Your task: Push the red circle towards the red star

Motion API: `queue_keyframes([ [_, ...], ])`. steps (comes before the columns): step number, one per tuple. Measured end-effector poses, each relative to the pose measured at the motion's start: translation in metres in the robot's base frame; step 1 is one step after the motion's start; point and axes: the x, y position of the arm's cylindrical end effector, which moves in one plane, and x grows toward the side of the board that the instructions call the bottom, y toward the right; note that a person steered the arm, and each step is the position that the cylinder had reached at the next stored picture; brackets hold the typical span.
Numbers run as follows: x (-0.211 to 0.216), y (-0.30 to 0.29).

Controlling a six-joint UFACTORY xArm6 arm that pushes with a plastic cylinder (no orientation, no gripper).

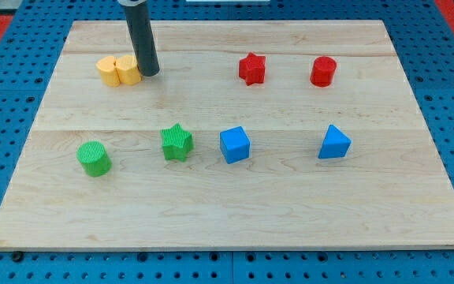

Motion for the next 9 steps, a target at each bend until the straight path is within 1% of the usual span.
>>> queue_keyframes([
  [1, 0.022, 0.038],
  [2, 0.045, 0.104],
  [4, 0.049, 0.297],
  [5, 0.037, 0.364],
  [6, 0.024, 0.347],
  [8, 0.017, 0.232],
  [9, 0.017, 0.252],
])
